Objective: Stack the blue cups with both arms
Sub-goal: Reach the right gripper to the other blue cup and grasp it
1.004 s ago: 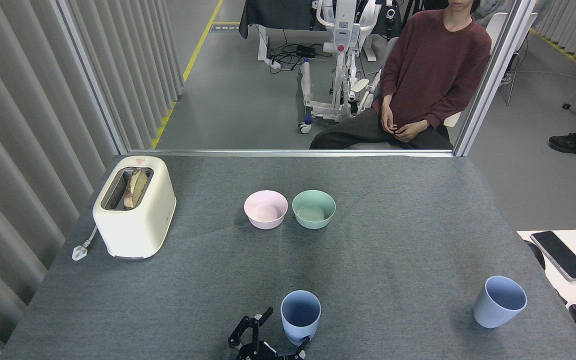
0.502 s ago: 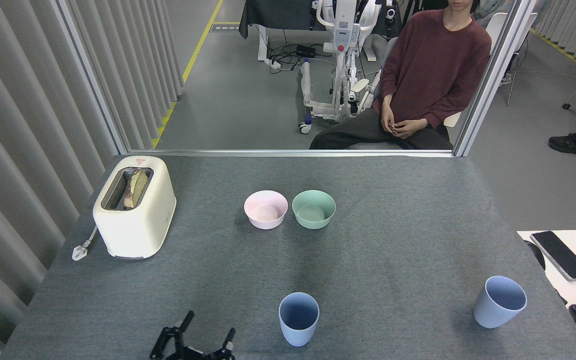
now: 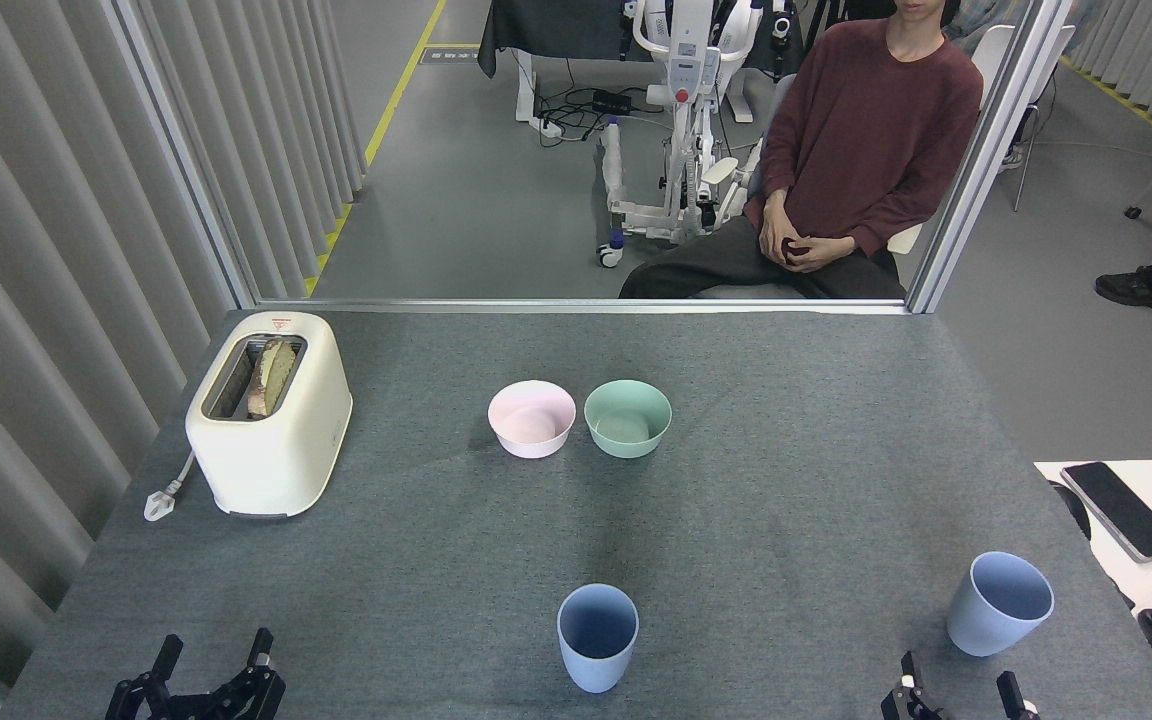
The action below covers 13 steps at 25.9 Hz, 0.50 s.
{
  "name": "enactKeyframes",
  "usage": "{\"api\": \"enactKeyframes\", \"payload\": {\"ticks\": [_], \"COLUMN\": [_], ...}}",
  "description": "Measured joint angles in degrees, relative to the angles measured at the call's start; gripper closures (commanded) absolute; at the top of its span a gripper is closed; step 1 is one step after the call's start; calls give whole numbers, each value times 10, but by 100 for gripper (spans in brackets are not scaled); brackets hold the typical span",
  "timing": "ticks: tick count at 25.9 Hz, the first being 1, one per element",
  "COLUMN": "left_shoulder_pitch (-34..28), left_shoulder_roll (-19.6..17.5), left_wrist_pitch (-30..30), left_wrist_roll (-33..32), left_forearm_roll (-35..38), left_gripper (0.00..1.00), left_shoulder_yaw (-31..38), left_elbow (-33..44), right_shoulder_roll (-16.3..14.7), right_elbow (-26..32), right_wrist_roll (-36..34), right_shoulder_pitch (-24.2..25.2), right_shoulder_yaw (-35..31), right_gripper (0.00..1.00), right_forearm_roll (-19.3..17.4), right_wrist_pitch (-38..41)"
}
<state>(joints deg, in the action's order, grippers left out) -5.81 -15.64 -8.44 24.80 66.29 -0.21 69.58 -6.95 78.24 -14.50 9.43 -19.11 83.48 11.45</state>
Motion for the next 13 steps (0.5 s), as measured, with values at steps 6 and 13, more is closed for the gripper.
{"api": "enactKeyframes", "payload": {"ticks": [6,13], "left_shoulder_pitch": [-7,-14], "left_shoulder_roll": [-3,0], "left_wrist_pitch": [-9,-9], "left_wrist_roll": [-2,-2], "left_forearm_roll": [-6,-6], "left_gripper": [0,0], "left_shoulder_yaw": [9,9], "left_elbow": [2,3], "right_shoulder_roll": [-31,-61], "right_elbow": [-26,-58], "right_wrist_roll": [3,-1], "right_shoulder_pitch": [-15,-33], "right_shoulder_yaw": [-7,-27], "right_gripper": [0,0], "right_forearm_roll": [-3,-4], "right_wrist_pitch": [-2,-4]}}
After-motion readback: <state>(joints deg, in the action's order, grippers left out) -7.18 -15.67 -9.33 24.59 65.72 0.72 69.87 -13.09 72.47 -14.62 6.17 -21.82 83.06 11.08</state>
